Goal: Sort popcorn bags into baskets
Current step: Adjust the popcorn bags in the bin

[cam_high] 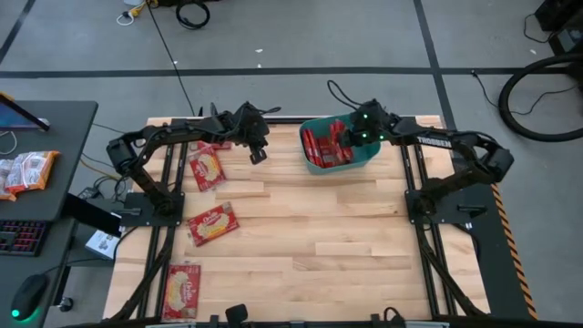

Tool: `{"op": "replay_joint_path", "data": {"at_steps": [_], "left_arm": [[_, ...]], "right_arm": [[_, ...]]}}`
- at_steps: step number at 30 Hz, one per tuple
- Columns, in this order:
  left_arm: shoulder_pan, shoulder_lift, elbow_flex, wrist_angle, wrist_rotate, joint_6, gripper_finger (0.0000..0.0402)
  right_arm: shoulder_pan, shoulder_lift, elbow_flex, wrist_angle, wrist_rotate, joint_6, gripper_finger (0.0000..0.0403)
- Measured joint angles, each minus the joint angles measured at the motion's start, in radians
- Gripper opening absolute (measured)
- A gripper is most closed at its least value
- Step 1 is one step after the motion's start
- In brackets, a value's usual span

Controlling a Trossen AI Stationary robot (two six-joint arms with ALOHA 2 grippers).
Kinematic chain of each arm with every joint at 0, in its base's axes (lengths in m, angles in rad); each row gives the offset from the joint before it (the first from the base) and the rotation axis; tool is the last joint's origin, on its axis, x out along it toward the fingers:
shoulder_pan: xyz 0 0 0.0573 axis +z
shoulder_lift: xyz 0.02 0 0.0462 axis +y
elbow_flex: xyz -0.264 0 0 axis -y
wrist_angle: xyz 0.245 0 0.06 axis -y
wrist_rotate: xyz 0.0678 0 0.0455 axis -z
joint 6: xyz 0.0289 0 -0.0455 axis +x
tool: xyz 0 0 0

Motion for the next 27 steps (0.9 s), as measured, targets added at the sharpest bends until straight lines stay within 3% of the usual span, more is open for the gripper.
{"op": "replay_joint_path", "data": {"at_steps": [7,11,18,21,27], "left_arm": [[0.038,0.000,0.000,0.042,-0.001,0.000,0.0105],[0.058,0.000,0.000,0.081,-0.001,-0.003,0.0105],[0.084,0.000,0.000,0.071,0.000,-0.015,0.0105],[0.087,0.000,0.000,0.047,0.000,-0.014,0.0105],[0.084,0.000,0.000,0.069,0.050,-0.023,0.0105]], "right_arm": [[0.025,-0.009,0.190,-0.415,0.276,-0.159,0.0023],[0.050,0.080,0.243,-0.499,0.386,-0.193,0.0023],[0.065,0.238,0.244,-0.461,0.336,-0.187,0.0023],[0.069,0.203,0.242,-0.430,0.298,-0.155,0.0023],[0.015,0.045,0.218,-0.358,0.125,-0.204,0.0023]]}}
